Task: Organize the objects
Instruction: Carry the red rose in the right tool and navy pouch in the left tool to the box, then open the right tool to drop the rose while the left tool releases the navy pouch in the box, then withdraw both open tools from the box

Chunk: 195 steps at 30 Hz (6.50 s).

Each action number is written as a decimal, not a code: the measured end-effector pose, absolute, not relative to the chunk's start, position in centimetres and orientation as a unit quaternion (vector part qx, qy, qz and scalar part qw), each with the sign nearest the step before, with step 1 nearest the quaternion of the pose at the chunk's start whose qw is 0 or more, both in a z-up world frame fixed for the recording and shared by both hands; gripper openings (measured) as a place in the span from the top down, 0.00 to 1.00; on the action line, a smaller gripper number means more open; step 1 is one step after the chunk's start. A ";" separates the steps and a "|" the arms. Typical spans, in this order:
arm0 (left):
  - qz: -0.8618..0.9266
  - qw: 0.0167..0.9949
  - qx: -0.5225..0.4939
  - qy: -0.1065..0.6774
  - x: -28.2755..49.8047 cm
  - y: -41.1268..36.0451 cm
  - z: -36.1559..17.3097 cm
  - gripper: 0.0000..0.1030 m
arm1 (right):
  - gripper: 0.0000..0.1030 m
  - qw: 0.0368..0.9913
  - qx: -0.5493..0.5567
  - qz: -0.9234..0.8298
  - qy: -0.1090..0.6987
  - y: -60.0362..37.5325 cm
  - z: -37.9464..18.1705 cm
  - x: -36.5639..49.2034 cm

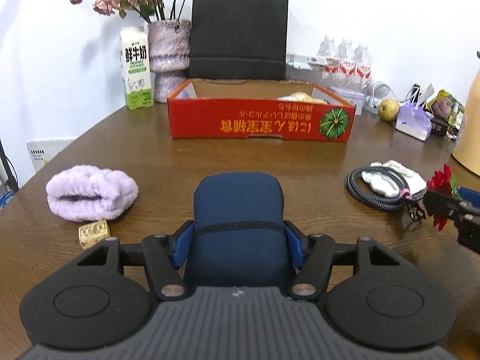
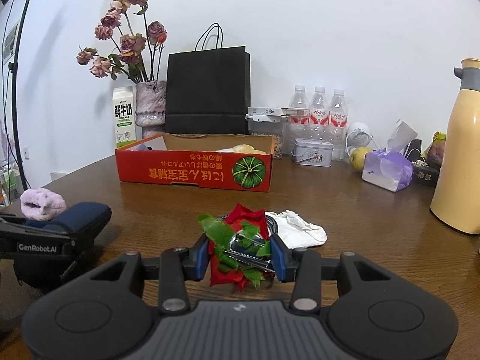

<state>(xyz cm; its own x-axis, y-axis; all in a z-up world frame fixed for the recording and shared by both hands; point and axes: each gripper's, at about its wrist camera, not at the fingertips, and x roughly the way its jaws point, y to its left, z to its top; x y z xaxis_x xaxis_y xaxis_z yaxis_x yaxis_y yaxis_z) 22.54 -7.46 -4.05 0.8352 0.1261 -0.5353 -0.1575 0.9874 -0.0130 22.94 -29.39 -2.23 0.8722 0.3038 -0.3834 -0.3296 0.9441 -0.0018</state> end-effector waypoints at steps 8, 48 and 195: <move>0.074 0.962 -0.029 0.262 23.2 -7.4 -2.8 0.39 | 0.61 0.967 -0.024 0.176 0.185 -28.3 -2.1 23.1; 0.071 0.977 -0.054 0.196 31.0 -5.8 2.3 0.40 | 0.61 0.970 -0.004 0.193 0.150 -22.3 2.7 31.8; 0.071 0.979 -0.033 0.189 25.9 -0.6 -2.3 0.00 | 0.00 0.972 -0.067 0.143 0.175 -23.3 -0.8 29.4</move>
